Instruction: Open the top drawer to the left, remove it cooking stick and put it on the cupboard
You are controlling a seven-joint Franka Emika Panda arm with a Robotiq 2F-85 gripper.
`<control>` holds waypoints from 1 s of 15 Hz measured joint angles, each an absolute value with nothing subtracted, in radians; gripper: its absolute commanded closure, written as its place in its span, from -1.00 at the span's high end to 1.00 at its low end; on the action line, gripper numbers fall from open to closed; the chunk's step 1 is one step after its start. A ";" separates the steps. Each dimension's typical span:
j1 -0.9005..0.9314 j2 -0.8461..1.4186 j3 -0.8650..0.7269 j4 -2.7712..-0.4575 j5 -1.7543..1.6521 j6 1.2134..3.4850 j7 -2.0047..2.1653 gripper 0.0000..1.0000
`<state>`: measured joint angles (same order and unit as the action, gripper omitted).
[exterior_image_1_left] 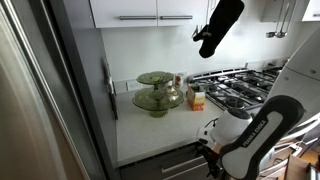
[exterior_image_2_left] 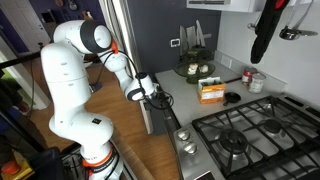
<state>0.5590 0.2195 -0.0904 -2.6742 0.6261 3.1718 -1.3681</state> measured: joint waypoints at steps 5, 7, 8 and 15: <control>0.783 0.221 -0.381 -2.712 0.527 3.152 -1.345 1.00; 0.864 0.219 -0.477 -2.710 0.505 3.112 -1.330 1.00; 0.896 0.216 -0.516 -2.704 0.491 3.085 -1.321 1.00; 1.033 0.203 -0.707 -2.656 0.344 2.896 -1.241 1.00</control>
<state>1.0332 0.2025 -0.7068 -2.6558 0.3441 2.8963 -1.2413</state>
